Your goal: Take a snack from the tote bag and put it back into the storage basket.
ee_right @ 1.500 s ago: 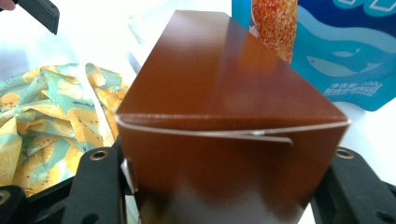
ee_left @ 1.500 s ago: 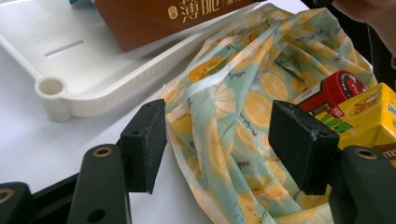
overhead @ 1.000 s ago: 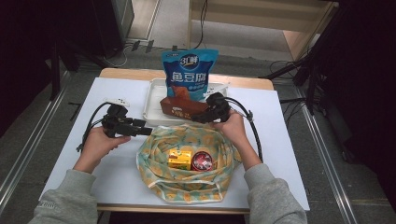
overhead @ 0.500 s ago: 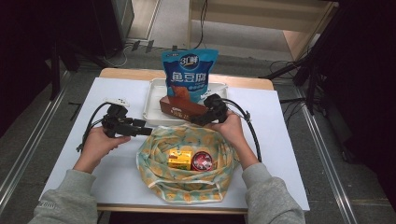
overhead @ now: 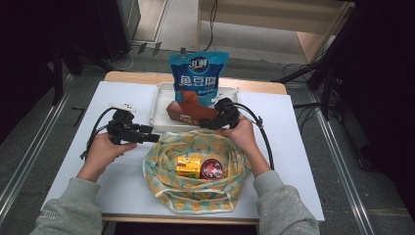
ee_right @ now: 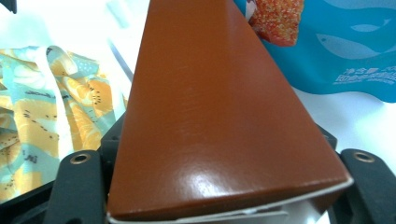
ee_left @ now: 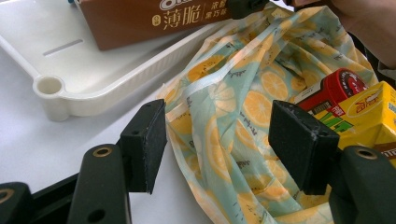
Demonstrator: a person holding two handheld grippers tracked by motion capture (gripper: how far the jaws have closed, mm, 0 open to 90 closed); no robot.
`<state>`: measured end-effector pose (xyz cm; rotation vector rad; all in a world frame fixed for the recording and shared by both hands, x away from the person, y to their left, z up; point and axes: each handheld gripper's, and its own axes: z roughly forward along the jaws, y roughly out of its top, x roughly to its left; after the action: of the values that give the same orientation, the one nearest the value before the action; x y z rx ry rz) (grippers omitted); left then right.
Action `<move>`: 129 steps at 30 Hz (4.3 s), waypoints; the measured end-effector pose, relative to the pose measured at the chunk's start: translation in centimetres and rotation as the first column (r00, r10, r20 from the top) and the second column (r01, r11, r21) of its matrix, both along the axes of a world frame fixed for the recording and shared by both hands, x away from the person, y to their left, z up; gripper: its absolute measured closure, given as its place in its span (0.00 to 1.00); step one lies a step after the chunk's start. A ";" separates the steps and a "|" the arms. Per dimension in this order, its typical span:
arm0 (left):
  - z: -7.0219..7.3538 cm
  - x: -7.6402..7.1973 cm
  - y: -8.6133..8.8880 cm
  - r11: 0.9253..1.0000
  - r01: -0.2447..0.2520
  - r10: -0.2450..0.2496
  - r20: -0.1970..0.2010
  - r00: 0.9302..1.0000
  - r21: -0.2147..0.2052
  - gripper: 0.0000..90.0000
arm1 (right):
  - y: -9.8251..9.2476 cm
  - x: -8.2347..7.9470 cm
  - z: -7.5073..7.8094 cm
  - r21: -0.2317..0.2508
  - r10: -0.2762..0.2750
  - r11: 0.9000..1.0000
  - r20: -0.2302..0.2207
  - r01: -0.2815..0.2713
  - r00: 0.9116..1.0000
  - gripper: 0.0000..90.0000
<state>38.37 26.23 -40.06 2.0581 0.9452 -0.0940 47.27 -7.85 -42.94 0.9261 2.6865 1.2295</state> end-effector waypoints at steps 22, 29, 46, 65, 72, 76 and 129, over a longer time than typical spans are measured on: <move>0.0 0.0 0.0 1.000 0.001 -0.001 0.002 1.000 0.000 0.42 | -0.7 0.3 0.2 -0.015 -0.018 1.000 -0.002 0.018 1.000 0.30; 0.0 0.0 0.0 1.000 0.001 -0.001 0.001 1.000 0.000 0.42 | -0.8 0.2 0.3 -0.033 -0.029 0.999 0.013 0.030 0.999 0.25; 0.1 0.0 0.1 1.000 -0.001 0.001 0.004 1.000 -0.001 0.42 | -1.8 0.2 1.5 -0.029 -0.055 0.998 0.042 0.056 0.998 0.25; 0.1 -0.1 0.1 1.000 -0.006 0.006 0.007 1.000 -0.002 0.42 | -2.9 -1.0 4.0 0.023 -0.061 0.998 0.067 0.060 0.996 0.31; 0.1 -0.1 0.1 1.000 -0.007 0.007 0.008 1.000 -0.002 0.42 | -2.2 -1.6 4.1 0.023 -0.046 0.999 0.078 0.044 0.996 0.38; 0.1 -0.1 0.1 1.000 -0.007 0.007 0.009 1.000 -0.004 0.42 | -1.7 -1.7 3.6 0.024 -0.039 0.999 0.073 0.037 0.997 0.46; 0.2 -0.1 0.1 1.000 -0.001 0.001 0.012 1.000 -0.003 0.42 | 3.3 0.8 -1.1 -0.016 -0.076 0.997 0.024 0.077 0.997 1.00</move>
<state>38.23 26.29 -39.90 2.0536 0.9376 -0.0820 48.03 -4.60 -44.05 0.9962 2.6133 1.1932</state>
